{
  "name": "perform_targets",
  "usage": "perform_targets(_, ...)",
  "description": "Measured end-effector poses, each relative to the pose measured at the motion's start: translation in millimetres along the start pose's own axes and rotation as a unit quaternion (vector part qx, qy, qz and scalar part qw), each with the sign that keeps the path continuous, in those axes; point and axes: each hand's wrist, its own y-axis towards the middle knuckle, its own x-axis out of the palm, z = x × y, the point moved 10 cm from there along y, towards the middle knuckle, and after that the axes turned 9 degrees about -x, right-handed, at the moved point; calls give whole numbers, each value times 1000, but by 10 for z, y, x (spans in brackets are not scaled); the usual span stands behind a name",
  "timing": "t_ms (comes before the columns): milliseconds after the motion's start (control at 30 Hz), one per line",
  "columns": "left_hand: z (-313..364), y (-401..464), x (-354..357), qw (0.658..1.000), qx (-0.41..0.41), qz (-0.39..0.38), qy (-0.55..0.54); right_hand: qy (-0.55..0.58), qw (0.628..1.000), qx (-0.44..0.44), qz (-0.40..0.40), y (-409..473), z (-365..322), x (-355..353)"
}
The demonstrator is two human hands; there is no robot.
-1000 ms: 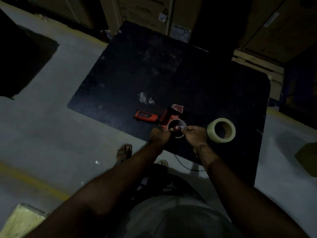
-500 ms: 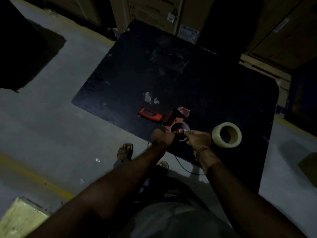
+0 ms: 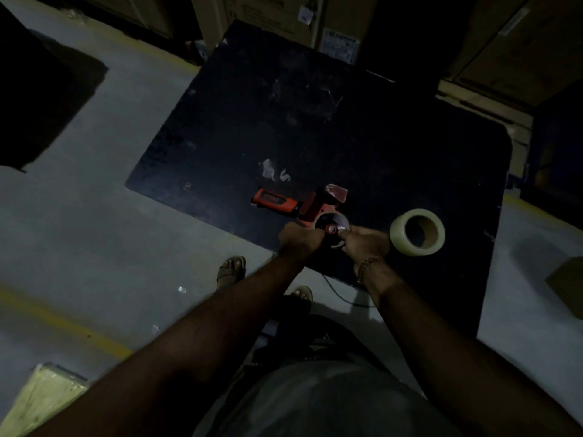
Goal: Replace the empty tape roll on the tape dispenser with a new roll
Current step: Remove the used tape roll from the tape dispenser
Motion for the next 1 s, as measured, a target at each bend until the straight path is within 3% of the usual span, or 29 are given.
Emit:
perform_targets(233, 30, 19, 58, 999, -11, -17, 37, 5, 1000, 13, 13, -6, -6, -59)
perform_targets(367, -38, 172, 4, 999, -15, 22, 22, -13, 999, -3, 30, -35, -80, -106)
perform_targets(634, -65, 319, -52, 990, -1, 99, 97, -34, 998, -32, 35, -85, -238, -129)
perform_targets(1000, -115, 415, -23, 991, -7, 80, 105, -61, 997, -37, 29, -148, -234, -160)
